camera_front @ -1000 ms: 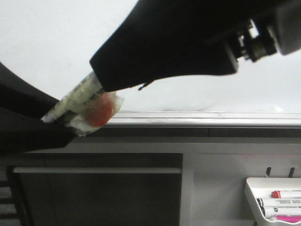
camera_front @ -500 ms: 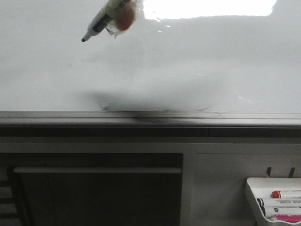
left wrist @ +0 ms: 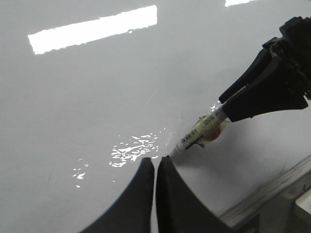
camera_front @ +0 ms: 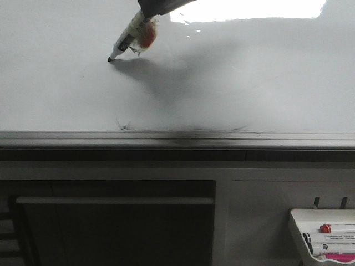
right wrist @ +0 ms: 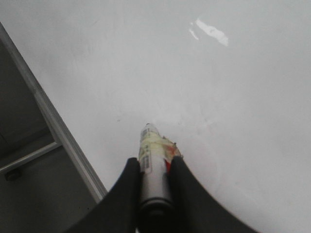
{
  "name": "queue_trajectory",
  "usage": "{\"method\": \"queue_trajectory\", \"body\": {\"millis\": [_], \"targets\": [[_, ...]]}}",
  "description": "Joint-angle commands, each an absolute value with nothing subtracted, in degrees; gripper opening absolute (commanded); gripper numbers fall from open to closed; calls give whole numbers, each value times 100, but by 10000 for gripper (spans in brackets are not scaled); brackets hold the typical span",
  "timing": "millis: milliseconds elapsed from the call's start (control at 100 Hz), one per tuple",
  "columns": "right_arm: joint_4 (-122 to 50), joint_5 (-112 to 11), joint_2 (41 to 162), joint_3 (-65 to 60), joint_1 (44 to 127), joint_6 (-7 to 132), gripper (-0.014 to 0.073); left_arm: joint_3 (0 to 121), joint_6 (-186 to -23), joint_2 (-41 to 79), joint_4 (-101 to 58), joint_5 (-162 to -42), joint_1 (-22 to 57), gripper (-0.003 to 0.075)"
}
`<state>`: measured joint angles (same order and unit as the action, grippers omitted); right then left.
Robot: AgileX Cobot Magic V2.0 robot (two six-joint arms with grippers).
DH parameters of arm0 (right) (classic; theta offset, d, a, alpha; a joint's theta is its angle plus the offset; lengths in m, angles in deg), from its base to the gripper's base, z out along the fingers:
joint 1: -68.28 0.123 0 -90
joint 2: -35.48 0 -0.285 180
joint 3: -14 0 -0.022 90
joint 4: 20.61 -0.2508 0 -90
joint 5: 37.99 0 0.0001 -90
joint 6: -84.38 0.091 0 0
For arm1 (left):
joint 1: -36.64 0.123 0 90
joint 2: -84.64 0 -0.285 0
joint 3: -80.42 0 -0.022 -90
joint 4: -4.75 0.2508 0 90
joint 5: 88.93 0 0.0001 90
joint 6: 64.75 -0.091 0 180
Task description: Write number 2 on whiteboard
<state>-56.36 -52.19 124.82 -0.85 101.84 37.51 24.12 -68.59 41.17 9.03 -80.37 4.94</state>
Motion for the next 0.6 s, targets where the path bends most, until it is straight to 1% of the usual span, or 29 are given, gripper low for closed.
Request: {"method": "queue_trajectory", "body": {"millis": [0, 90, 160, 370, 590], "targets": [[-5564, -4780, 12318, 250, 9962, 3693, -67, 2611, -6790, 4119, 828, -7526, 501, -19], [-5402, -4982, 12172, 320, 9827, 3693, -65, 2611, -6790, 4119, 828, -7504, 501, -19], [-5369, -5120, 12026, 320, 9724, 3693, -46, 2611, -6790, 4119, 828, -7504, 501, -19], [-5346, -5804, 11791, 81, 9529, 3706, -48, 2611, -6790, 4119, 828, -7504, 501, -19], [-5346, -5568, 12101, -310, 10068, 3823, -48, 2611, -6790, 4119, 828, -7504, 501, -19]]}}
